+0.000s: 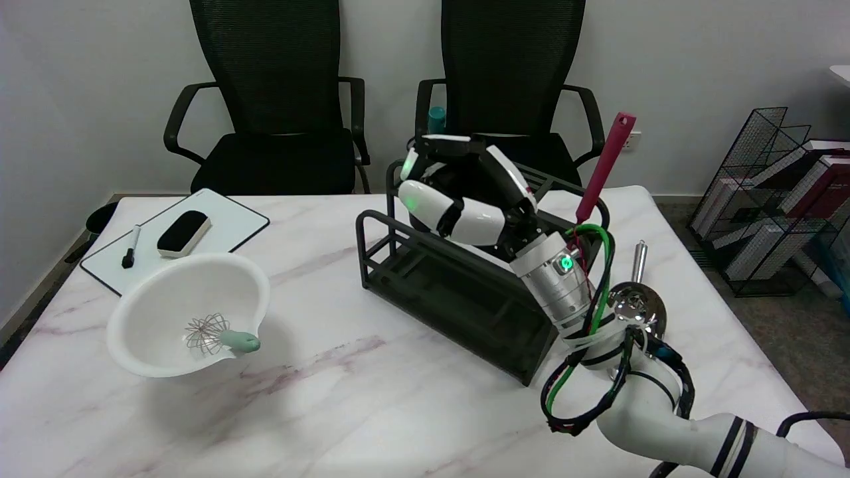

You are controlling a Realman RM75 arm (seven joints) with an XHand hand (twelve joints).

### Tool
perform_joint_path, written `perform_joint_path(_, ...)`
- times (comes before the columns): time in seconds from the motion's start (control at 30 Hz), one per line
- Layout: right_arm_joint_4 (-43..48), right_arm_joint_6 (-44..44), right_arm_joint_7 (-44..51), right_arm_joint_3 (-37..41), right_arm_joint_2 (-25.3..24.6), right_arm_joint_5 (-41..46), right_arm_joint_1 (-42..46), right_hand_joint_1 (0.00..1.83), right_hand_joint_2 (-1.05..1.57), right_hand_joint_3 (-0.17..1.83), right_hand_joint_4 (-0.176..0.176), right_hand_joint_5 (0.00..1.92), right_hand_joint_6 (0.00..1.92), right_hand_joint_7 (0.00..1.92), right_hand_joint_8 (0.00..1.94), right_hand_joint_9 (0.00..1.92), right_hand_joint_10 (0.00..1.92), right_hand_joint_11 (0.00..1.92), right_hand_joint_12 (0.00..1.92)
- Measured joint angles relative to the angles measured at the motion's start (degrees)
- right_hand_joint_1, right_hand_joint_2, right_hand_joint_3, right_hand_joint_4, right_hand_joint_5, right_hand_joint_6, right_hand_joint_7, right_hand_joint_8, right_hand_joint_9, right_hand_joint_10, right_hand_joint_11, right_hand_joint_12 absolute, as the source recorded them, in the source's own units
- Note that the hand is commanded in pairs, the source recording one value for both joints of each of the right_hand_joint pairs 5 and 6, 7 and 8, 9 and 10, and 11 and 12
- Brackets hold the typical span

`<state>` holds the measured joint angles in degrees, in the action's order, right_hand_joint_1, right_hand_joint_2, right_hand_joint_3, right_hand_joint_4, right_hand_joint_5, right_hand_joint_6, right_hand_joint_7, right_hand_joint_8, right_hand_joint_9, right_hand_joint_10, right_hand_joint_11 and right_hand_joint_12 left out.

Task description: Pick up the pink sponge bottle brush.

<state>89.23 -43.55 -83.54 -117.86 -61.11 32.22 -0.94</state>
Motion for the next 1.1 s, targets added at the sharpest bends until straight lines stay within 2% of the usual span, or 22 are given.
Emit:
perform_joint_path(0.2,-2.72,-2.38,-0.99,-0.98,0.06,-0.14,0.74,1.09,0.94,0.79,0.000,1.17,1.17,1.58,1.58,1.69,1.69,1.75,1.75)
perform_joint_path(0.37,-4.97,-4.67,-2.37,-1.54,0.07,-0.28,0.93,1.03,0.92,0.76,0.000,1.22,1.22,1.61,1.61,1.68,1.68,1.73,1.73)
perform_joint_path(0.53,-6.65,-8.92,-3.49,-1.89,0.08,-0.21,1.51,1.07,0.63,0.90,0.000,1.05,1.05,1.45,1.45,1.42,1.42,1.50,1.50)
perform_joint_path(0.7,-6.65,-13.50,-3.50,-1.59,0.00,0.22,2.60,1.09,0.54,1.00,0.000,0.96,0.96,1.40,1.40,1.35,1.35,1.49,1.49)
perform_joint_path(0.8,-5.77,-16.70,-2.12,-0.78,-0.07,0.80,3.98,1.09,0.49,1.07,0.000,0.92,0.92,1.36,1.36,1.31,1.31,1.48,1.48)
perform_joint_path(1.03,-2.57,-23.97,5.23,1.57,-0.17,3.81,9.15,1.10,0.42,1.06,0.000,0.87,0.87,1.30,1.30,1.28,1.28,1.47,1.47)
perform_joint_path(1.1,-1.24,-26.48,8.88,2.54,-0.18,5.45,11.73,1.11,0.38,1.09,0.000,0.86,0.86,1.26,1.26,1.14,1.14,1.30,1.30)
